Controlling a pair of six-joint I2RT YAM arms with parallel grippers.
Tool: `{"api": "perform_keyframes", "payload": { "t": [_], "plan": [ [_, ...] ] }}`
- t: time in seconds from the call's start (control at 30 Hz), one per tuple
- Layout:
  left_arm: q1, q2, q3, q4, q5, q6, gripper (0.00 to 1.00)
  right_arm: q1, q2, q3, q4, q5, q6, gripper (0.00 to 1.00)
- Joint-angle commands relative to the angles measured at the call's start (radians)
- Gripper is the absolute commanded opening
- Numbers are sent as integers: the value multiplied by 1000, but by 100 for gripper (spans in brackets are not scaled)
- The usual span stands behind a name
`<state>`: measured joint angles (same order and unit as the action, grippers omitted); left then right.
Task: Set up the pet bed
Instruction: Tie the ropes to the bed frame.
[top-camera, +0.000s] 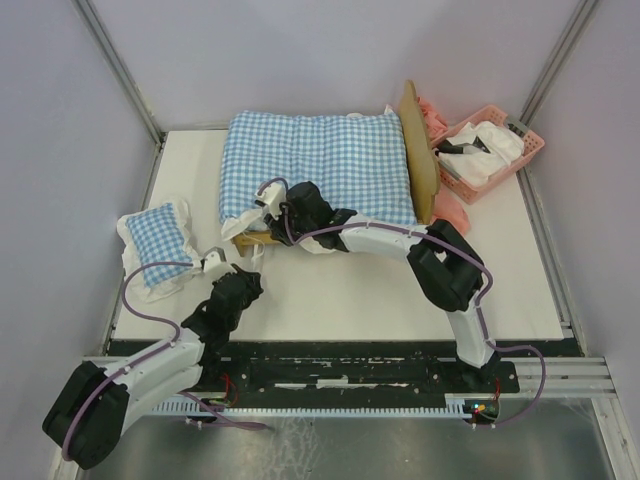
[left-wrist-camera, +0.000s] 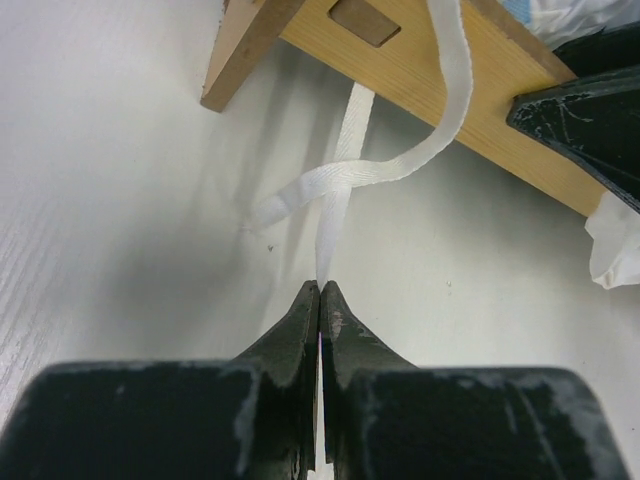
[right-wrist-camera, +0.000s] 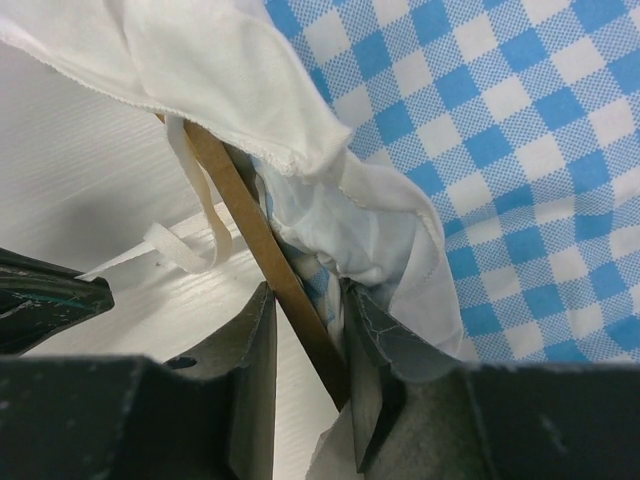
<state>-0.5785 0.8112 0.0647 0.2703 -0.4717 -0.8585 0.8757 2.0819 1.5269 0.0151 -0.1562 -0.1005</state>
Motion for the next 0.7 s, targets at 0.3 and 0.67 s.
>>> {"api": "perform_keyframes", "payload": {
  "t": [0.3,0.67],
  "plan": [
    [-9,48,-3,-49,-45,-91,3,-40,-177,-27,-77,-10,83,60],
    [65,11,134,-56,142,26,3,-40,-421,-326,-22,-168,-320,61]
  ]
}}
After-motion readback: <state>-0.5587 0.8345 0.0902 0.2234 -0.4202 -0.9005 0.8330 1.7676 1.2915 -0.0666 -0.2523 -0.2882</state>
